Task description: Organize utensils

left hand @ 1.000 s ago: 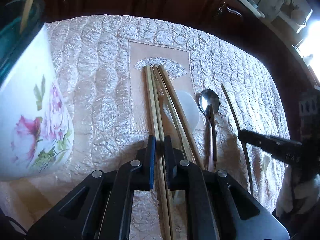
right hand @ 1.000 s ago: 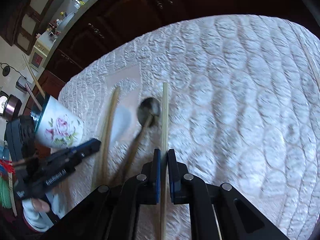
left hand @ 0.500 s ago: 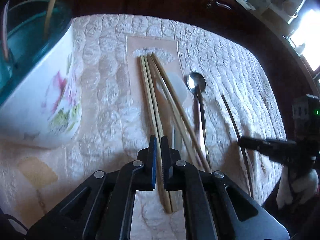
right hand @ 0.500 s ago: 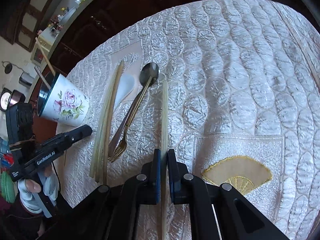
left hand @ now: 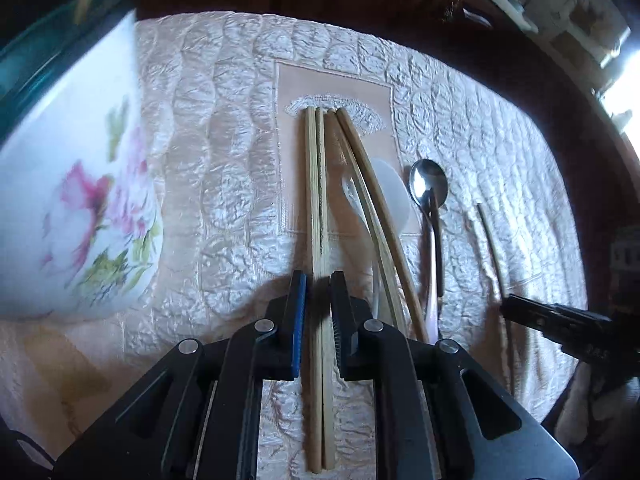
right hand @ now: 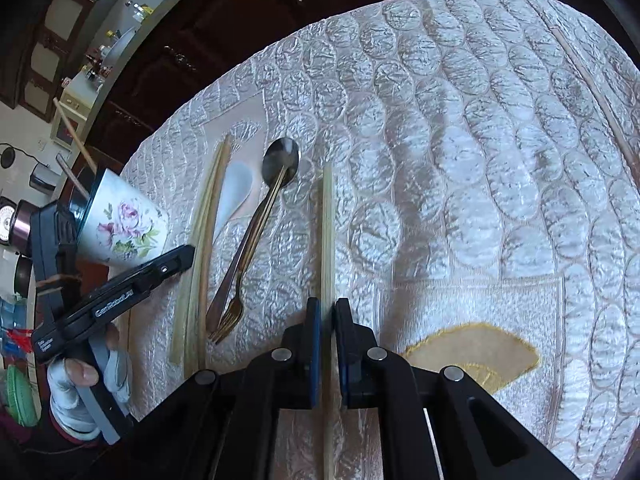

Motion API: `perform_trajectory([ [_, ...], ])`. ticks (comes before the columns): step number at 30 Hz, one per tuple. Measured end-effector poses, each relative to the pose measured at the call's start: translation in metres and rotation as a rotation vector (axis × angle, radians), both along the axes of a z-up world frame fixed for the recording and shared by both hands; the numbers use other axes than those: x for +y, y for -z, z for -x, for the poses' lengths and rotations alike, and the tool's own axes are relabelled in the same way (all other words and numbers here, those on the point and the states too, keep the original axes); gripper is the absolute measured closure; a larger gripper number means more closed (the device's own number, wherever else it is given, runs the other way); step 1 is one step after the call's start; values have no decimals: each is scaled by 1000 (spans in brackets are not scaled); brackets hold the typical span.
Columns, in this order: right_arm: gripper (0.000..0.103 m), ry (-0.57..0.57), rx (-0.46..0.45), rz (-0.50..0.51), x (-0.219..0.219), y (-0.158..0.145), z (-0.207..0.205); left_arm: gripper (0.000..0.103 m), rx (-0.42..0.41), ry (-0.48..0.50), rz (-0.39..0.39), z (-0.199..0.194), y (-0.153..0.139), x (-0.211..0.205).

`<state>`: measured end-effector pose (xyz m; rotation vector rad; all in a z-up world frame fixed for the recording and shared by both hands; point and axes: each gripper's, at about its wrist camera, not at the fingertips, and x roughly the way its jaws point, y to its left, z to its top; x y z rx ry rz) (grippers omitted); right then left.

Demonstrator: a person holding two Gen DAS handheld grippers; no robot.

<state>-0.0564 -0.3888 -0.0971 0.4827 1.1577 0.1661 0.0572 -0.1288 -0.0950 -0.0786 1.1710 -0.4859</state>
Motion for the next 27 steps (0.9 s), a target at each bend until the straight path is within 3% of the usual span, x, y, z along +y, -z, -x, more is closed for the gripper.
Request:
perform_trajectory([
  [11, 97, -57, -16, -13, 13, -6, 2, 94, 10, 58, 39, 33, -8, 24],
  [15, 97, -100, 19, -75, 21, -6, 18, 94, 50, 117, 8, 65, -13, 40],
  [19, 97, -136, 62, -73, 30, 1, 28, 94, 82, 153, -13, 82, -10, 48],
  [23, 77, -90, 41, -66, 30, 0, 21, 92, 16, 122, -27, 71, -18, 50],
  [27, 77, -66, 25, -30, 32, -4, 6, 92, 4, 97, -59, 46, -9, 37],
])
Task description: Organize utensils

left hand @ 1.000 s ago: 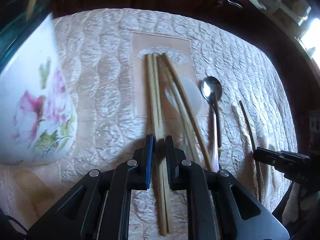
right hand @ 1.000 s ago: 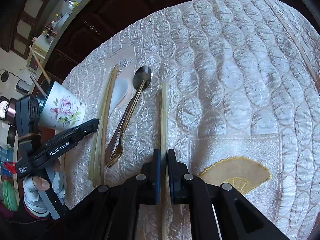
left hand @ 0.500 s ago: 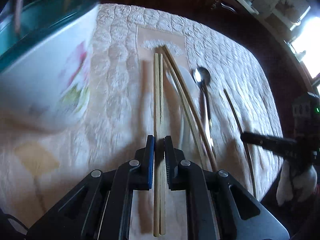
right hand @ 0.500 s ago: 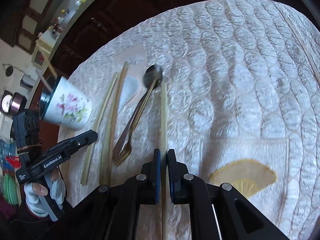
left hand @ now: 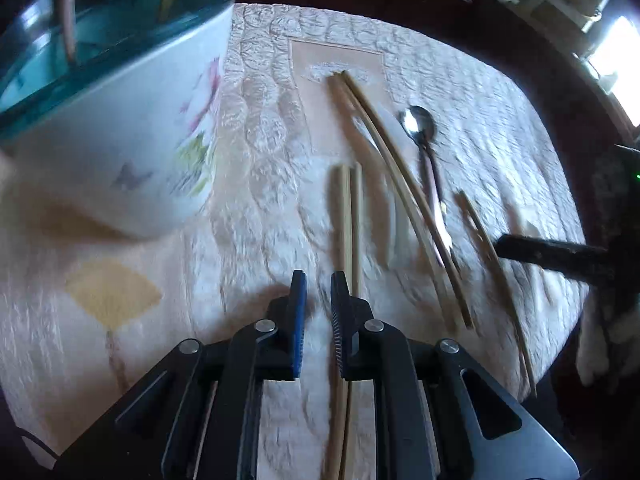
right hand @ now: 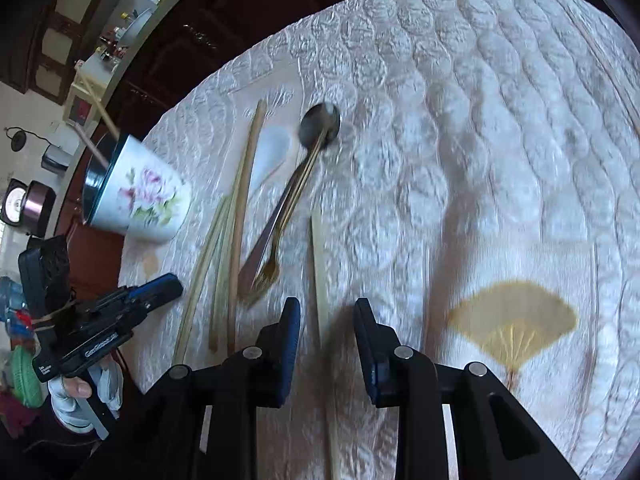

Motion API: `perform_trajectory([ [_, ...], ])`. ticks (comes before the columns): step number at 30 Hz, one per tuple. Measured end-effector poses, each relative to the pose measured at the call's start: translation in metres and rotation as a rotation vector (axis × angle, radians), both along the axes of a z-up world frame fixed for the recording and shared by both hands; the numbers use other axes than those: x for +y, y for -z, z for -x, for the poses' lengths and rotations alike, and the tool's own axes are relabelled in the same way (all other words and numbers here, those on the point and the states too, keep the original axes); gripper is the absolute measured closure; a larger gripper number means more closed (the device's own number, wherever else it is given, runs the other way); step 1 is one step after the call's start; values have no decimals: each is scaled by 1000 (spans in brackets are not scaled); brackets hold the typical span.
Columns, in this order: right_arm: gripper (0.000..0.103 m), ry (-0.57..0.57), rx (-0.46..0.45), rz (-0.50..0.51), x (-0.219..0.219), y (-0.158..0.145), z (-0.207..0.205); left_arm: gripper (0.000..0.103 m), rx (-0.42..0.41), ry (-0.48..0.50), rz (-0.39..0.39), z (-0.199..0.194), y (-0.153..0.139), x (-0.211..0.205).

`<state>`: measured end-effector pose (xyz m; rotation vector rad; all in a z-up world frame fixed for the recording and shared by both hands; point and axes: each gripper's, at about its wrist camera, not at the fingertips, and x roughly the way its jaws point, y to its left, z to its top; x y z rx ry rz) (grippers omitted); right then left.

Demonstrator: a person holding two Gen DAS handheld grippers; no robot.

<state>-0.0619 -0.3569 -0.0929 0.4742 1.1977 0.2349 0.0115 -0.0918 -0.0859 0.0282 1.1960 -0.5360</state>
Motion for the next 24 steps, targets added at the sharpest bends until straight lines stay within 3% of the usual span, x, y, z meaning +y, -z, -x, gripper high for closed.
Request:
perform_trajectory([
  [6, 77, 10, 7, -9, 3, 2, -11, 92, -2, 27, 49, -8, 0, -17],
  [14, 77, 3, 9, 1, -6, 4, -11, 92, -9, -5, -24, -25, 7, -36],
  [19, 77, -3, 7, 12, -5, 3, -12, 92, 6, -11, 17, -29, 5, -25],
  [24, 77, 4, 9, 5, -5, 5, -12, 92, 0, -19, 2, -30, 6, -19],
])
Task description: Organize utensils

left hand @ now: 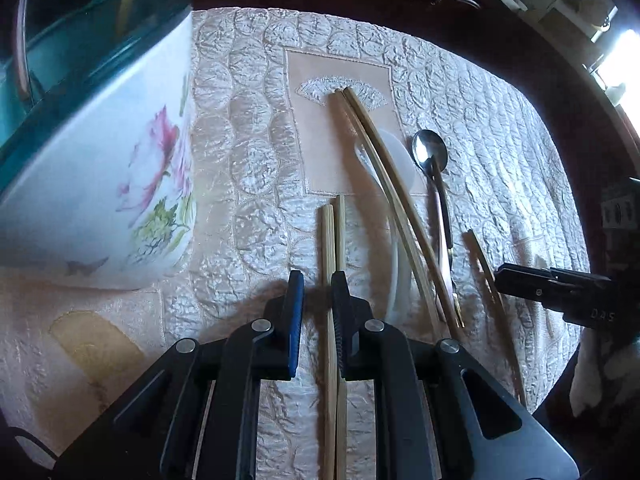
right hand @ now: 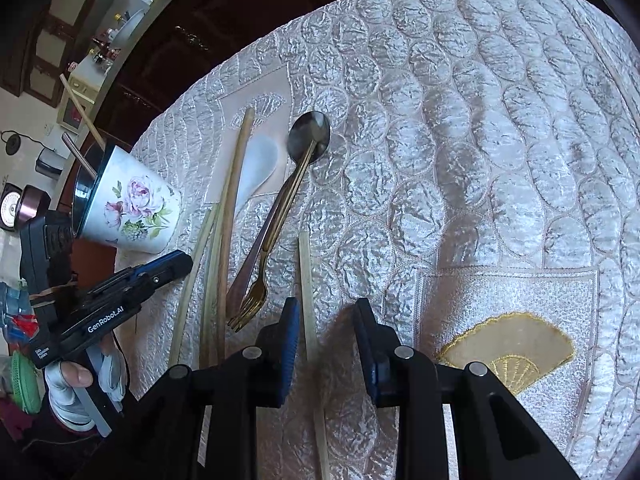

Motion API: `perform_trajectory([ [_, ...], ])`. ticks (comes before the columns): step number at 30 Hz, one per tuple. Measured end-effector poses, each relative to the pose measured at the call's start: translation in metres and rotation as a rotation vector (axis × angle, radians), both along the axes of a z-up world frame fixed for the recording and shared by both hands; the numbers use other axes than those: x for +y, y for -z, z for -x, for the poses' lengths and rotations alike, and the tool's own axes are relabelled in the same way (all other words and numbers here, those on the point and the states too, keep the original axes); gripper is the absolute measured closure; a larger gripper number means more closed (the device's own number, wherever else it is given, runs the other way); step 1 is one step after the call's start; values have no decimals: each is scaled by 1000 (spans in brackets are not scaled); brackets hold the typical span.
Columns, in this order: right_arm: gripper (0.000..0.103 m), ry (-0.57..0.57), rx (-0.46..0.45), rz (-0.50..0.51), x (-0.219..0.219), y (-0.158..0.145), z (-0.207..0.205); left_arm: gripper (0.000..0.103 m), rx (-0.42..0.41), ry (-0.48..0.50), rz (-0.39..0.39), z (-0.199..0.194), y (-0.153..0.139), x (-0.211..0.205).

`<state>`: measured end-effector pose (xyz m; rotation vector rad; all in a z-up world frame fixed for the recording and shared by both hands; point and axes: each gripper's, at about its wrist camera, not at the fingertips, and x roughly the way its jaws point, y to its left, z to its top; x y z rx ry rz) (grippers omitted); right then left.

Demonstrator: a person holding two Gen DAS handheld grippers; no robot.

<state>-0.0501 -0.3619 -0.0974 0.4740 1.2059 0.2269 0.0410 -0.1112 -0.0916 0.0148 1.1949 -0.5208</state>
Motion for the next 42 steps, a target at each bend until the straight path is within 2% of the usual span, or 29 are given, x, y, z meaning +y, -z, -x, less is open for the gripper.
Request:
perform_trajectory([
  [3, 77, -2, 0, 3, 0, 1, 1, 92, -22, 2, -28, 1, -2, -4],
  [12, 77, 2, -2, 19, 4, 1, -9, 91, -22, 15, -49, -8, 1, -15],
  [14, 77, 0, -4, 17, 5, 1, -11, 85, -31, 17, -61, -10, 2, -12],
  [17, 77, -4, -4, 22, 7, 1, -14, 84, 16, -22, -34, -15, 5, -8],
  [21, 77, -2, -3, 20, 6, 2, -16, 84, -32, 30, -94, -4, 5, -17],
  [24, 77, -7, -5, 27, 4, 2, -16, 85, 14, -24, -40, -13, 6, -8],
  [29, 77, -39, -7, 69, 11, 5, -28, 85, -26, -12, -81, -14, 5, -21],
  [31, 77, -61, -12, 102, 19, 7, -33, 89, -35, -15, -71, -16, 7, -23],
  [32, 82, -79, -21, 124, 24, 7, -35, 97, -39, -16, -67, -16, 7, -22],
  [33, 93, -106, -35, 148, 30, 6, -39, 98, -37, -16, -64, -17, 7, -21],
  [34, 97, -114, -35, 155, 32, 6, -40, 98, -27, -18, -45, -17, 5, -17],
  [36, 98, -121, -46, 157, 33, -1, -39, 99, -25, -29, 14, -13, -8, -2],
  [40, 98, -121, -136, 121, 32, -39, -29, 99, -96, -30, 102, 4, -52, 29],
  [42, 98, -119, -189, 107, 33, -62, -24, 99, -137, -23, 113, 12, -70, 39],
])
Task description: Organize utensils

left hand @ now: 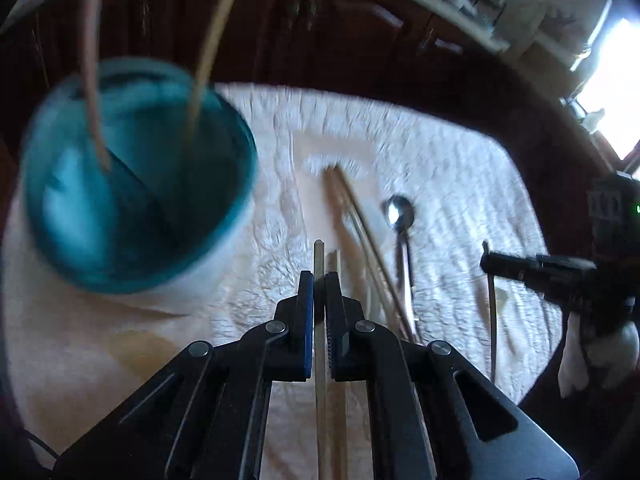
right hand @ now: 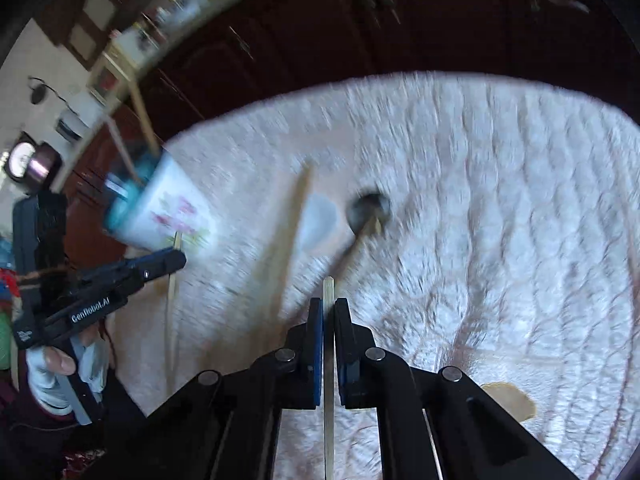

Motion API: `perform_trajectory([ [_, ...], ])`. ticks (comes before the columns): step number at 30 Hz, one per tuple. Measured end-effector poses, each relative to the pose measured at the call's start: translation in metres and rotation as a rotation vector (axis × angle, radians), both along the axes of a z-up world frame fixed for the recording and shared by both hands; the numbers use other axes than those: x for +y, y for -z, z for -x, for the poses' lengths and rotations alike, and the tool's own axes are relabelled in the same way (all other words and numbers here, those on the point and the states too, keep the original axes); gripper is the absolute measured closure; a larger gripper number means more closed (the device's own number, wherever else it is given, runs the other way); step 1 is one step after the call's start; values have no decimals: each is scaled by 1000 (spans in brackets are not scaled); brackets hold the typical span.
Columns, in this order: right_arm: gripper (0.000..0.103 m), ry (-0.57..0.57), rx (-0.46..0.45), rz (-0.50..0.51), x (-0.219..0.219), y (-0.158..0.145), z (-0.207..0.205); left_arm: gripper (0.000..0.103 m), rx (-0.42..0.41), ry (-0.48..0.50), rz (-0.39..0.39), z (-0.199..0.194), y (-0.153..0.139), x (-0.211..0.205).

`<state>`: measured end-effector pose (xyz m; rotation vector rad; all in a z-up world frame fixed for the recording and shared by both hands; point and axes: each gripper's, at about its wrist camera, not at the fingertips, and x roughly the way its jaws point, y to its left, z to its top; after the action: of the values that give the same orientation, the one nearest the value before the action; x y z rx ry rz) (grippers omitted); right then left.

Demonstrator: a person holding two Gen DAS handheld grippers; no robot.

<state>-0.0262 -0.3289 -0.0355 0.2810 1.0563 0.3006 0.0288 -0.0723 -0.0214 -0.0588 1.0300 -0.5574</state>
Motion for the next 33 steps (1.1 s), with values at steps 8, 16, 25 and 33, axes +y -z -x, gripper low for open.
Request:
perform_trajectory([
  [8, 98, -49, -145, -5, 25, -66, 15, 99, -116, -34, 9, 24, -49, 32],
  [16, 98, -98, -201, 18, 43, -97, 29, 99, -173, -72, 38, 43, -74, 61],
  [25, 98, -137, -290, -37, 64, -145, 24, 99, -228, -106, 127, 57, -127, 109],
  [33, 98, -134, -378, -104, 85, -195, -7, 99, -350, -183, 170, 47, -190, 141],
])
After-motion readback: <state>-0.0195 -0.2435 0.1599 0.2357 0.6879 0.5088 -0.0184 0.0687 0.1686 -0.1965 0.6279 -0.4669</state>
